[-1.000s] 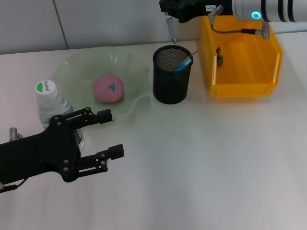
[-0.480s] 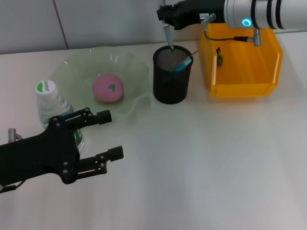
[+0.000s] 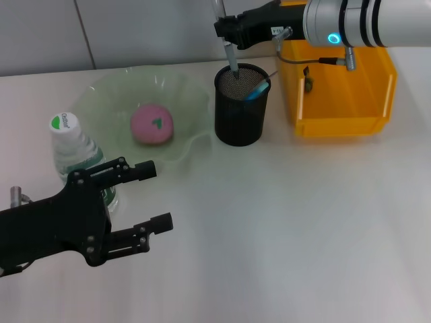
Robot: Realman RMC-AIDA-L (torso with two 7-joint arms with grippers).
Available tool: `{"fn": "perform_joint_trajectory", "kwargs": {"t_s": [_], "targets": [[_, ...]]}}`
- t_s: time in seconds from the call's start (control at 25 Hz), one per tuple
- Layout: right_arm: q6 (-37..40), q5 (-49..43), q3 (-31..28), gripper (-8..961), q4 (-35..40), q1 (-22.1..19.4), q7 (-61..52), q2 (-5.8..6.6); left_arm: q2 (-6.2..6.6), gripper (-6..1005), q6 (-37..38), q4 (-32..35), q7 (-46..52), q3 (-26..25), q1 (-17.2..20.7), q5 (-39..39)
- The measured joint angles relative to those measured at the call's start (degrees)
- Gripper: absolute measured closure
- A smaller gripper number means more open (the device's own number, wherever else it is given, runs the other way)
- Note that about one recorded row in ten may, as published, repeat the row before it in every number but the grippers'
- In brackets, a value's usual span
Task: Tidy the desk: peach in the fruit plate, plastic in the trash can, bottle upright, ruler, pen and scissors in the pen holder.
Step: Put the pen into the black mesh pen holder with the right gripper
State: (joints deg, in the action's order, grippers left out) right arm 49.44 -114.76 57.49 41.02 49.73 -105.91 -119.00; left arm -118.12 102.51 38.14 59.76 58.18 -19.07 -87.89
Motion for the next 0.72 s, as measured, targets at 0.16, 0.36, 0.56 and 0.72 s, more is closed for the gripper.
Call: {"fn": "perform_joint_trajectory", "kwargs": {"t_s": [0.16,0.36,0.56,0.72], "targets": [[-0.3,0.0,0.1,826,-0.3,0.1,0.0,-0.11,0.00,237,0.1,-0.2,-0.3,0.0,0.0,0.0],[-0.3,0.1,0.5,826,-0.3,-0.1,0.0,-0.20,0.00,237,0.3,-0.2,-0.3,0.0,0.0,0.0],[-0.2,0.2,0.7,826,-0.3,-0.4,0.0,-0.28,-0.07,237,0.3,-0.2,-0.3,0.0,0.2,0.0],[0.1,0.2,0.7,826,-0.3,-0.4,0.0,-0.33,-0.09,237,0.5,-0.2,-0.3,0.0,0.4,0.0]]}}
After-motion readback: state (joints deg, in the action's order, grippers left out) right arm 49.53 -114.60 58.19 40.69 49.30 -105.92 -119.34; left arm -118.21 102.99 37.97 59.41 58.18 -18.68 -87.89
